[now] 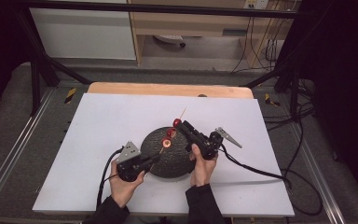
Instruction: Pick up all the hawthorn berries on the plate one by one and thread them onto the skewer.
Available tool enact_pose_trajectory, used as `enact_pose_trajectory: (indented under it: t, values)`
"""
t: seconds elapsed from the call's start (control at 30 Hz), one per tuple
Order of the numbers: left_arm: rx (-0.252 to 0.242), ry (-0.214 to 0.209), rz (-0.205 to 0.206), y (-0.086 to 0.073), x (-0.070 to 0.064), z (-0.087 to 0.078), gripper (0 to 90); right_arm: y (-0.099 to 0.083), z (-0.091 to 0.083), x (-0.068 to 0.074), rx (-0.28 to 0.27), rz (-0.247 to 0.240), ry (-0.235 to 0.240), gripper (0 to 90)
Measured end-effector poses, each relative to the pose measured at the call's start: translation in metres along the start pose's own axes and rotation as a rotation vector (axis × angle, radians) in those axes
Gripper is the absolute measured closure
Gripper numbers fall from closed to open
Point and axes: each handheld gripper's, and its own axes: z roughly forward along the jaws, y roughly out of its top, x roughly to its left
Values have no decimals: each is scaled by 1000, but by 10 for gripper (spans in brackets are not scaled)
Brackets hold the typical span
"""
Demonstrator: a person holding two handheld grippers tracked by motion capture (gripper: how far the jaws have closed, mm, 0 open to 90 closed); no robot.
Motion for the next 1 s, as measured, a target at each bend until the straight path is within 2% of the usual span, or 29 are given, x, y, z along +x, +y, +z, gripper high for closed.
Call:
enact_pose_trajectory:
  t: [0.17, 0.33, 0.43, 0.53, 0.73, 0.9, 1.0]
  values:
    - [9, 6, -5, -2, 5, -5, 888, 10, -5, -3, 68, -68, -31, 390]
    - [21, 11, -11, -4, 10, -8, 888, 18, -17, -14, 163, -134, -89, 262]
    - [35, 12, -8, -4, 13, -9, 887, 21, -24, -22, 243, -182, -123, 182]
    - [47, 13, -6, -5, 15, -11, 888, 22, -30, -29, 322, -209, -142, 137]
    - [75, 18, -11, -4, 22, -15, 887, 25, -40, -38, 474, -307, -186, 62]
    - [102, 24, -6, -2, 27, -18, 887, 25, -50, -46, 565, -383, -216, 29]
    - [114, 30, 1, 1, 29, -20, 887, 25, -58, -50, 595, -397, -226, 17]
